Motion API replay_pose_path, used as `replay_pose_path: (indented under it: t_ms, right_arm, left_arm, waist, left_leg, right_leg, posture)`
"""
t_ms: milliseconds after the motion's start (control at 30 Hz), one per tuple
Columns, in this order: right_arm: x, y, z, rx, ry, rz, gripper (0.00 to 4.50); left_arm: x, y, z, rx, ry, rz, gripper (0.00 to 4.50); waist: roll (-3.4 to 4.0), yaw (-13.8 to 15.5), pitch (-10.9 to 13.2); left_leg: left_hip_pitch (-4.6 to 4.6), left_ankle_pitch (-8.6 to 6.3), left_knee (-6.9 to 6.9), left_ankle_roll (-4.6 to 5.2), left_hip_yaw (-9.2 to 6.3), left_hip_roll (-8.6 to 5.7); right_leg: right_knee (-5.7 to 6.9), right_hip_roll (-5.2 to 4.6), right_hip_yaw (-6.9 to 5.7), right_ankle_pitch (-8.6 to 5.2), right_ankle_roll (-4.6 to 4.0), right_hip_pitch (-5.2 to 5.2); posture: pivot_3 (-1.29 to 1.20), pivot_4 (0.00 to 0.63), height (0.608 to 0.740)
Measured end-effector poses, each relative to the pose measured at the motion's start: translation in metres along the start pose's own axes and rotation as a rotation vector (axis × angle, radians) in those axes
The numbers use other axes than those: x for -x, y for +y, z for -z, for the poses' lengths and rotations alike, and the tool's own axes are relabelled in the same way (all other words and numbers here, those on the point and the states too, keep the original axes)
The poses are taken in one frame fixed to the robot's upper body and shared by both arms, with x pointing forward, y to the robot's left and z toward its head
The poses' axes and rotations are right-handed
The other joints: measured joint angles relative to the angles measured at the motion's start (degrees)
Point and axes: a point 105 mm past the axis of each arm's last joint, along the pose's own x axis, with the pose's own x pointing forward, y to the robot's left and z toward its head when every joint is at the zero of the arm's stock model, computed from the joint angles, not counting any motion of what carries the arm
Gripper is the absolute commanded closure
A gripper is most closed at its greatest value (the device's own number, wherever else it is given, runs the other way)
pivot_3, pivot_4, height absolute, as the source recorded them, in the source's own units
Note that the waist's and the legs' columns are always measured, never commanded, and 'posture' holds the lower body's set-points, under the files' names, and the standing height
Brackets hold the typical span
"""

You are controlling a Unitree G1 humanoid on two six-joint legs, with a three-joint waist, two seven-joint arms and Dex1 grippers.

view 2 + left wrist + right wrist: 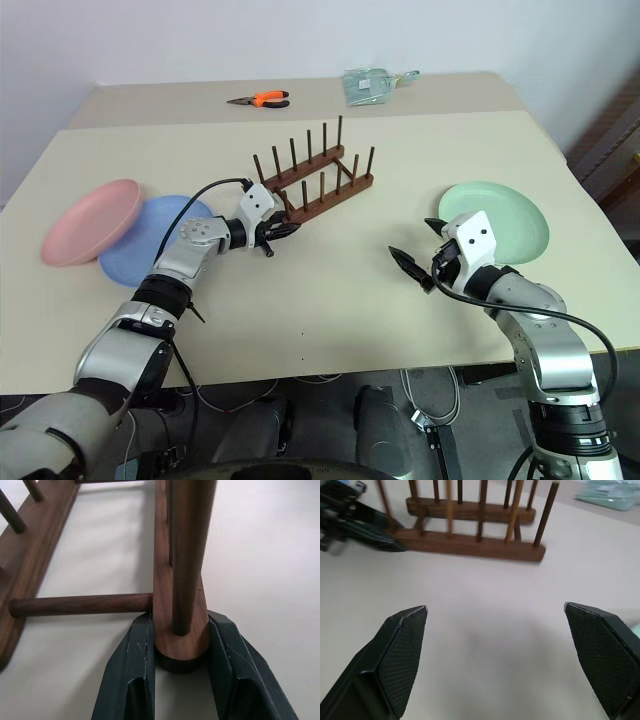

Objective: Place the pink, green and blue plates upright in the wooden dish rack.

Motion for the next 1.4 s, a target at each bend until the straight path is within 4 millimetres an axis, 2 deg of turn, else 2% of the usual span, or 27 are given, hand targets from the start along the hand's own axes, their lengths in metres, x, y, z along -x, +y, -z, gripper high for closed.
replay_pose_path:
  t_ms: [100,267,300,433,533,633,700,767,800,933,1067,1233,1400]
  right_arm:
    - [0.009,-0.006,0.003,0.018,0.03,0.006,0.0]
    - [0.015,-0.01,0.005,0.014,0.039,0.024,0.0]
    - [0.015,-0.01,0.005,0.015,0.039,0.023,0.0]
    - [0.015,-0.01,0.005,0.016,0.038,0.021,0.0]
    - [0.015,-0.009,0.005,0.018,0.042,0.005,0.7]
    - [0.016,-0.005,0.009,0.021,0.072,-0.024,2.15]
    - [0.014,-0.001,0.014,0.008,0.095,-0.041,3.2]
    - [0.009,0.007,0.019,0.005,0.117,-0.073,4.13]
    - [0.005,0.012,0.02,0.011,0.123,-0.092,4.44]
    - [-0.016,0.027,0.025,0.053,0.146,-0.12,4.44]
    - [-0.041,0.028,0.042,0.106,0.219,-0.091,4.44]
    - [-0.061,0.008,0.044,0.16,0.231,0.001,4.44]
    - [-0.075,-0.001,0.042,0.193,0.212,0.037,4.44]
  left_arm:
    - [0.002,-0.021,-0.002,-0.032,-0.008,0.148,3.71]
    - [0.005,-0.026,-0.001,-0.091,0.018,0.21,3.71]
    - [0.004,-0.025,-0.001,-0.103,0.021,0.208,2.69]
    - [0.004,-0.014,-0.002,-0.123,0.036,0.15,0.89]
    - [0.011,-0.01,-0.001,-0.073,0.048,0.116,0.84]
    - [0.04,-0.016,0.009,0.015,0.085,0.087,2.13]
    - [0.055,-0.025,0.012,0.066,0.109,0.092,3.2]
    - [0.058,-0.036,0.007,0.097,0.115,0.105,4.07]
    - [0.058,-0.043,0.005,0.106,0.117,0.108,4.08]
    - [0.048,-0.067,0.001,0.108,0.135,0.115,4.08]
    - [0.026,-0.077,-0.003,0.097,0.115,0.06,4.08]
    - [0.009,-0.059,-0.003,0.065,0.098,-0.105,4.08]
    - [0.002,-0.04,0.0,0.052,0.078,-0.229,4.08]
  waist:
    - [0.0,-0.06,0.01]
    - [0.0,-0.11,0.01]
    - [0.0,-0.1,0.01]
    - [-0.01,-0.1,0.0]
    - [0.0,-0.35,0.0]
    - [0.0,-0.89,0.0]
    - [0.01,-0.59,0.01]
    - [0.01,-0.08,0.01]
    - [0.01,0.16,0.01]
    - [0.01,-0.08,0.0]
    - [0.0,-0.05,0.0]
    - [0.0,0.01,-0.09]
    - [0.01,-0.18,-0.18]
  left_leg:
    - [-0.01,0.0,0.0,0.01,0.0,0.0]
    - [0.03,0.0,0.01,0.01,0.0,0.01]
    - [0.03,0.0,0.01,0.01,0.0,0.01]
    - [0.04,0.0,0.01,0.01,0.0,0.01]
    - [0.05,-0.01,-0.01,0.02,0.0,0.02]
    - [0.06,-0.02,-0.07,0.04,0.05,0.19]
    - [0.05,-0.02,-0.06,0.05,0.05,0.24]
    - [0.04,-0.02,0.01,0.05,0.03,0.22]
    - [0.03,-0.02,0.06,0.05,0.03,0.21]
    - [0.04,-0.02,0.06,0.04,0.04,0.18]
    - [0.05,-0.02,0.03,0.04,0.04,0.15]
    - [0.15,0.0,0.1,0.01,0.03,0.11]
    - [0.19,0.01,0.1,0.0,0.03,0.11]
  right_leg:
    - [-0.02,0.0,0.01,0.0,-0.01,-0.01]
    - [0.02,0.0,0.01,0.0,0.0,0.0]
    - [0.02,0.0,0.01,0.0,0.0,0.0]
    - [0.03,0.0,0.01,0.0,0.01,0.01]
    - [0.06,0.0,0.01,0.0,0.01,-0.01]
    - [0.09,0.07,0.02,0.0,0.0,-0.09]
    - [0.11,0.09,0.01,0.0,-0.01,-0.09]
    - [0.11,0.08,0.01,-0.01,-0.02,-0.03]
    - [0.08,0.06,0.01,-0.06,-0.01,0.0]
    - [0.03,0.04,0.01,-0.23,0.02,0.04]
    - [0.08,0.06,0.01,-0.02,-0.04,-0.02]
    - [0.06,0.05,0.01,0.0,-0.08,0.14]
    - [0.1,0.05,0.01,0.02,-0.06,0.13]
  posture:
    - [0.0,0.15,0.74]
    - [0.0,0.15,0.74]
    - [0.0,0.15,0.74]
    - [0.0,0.15,0.74]
    - [0.0,0.15,0.74]
    - [0.0,0.15,0.74]
    - [0.0,0.15,0.74]
    - [0.0,0.15,0.74]
    - [0.0,0.15,0.74]
    - [0.0,0.15,0.74]
    - [0.0,0.15,0.74]
    - [0.0,0.15,0.74]
    - [0.0,0.15,0.74]
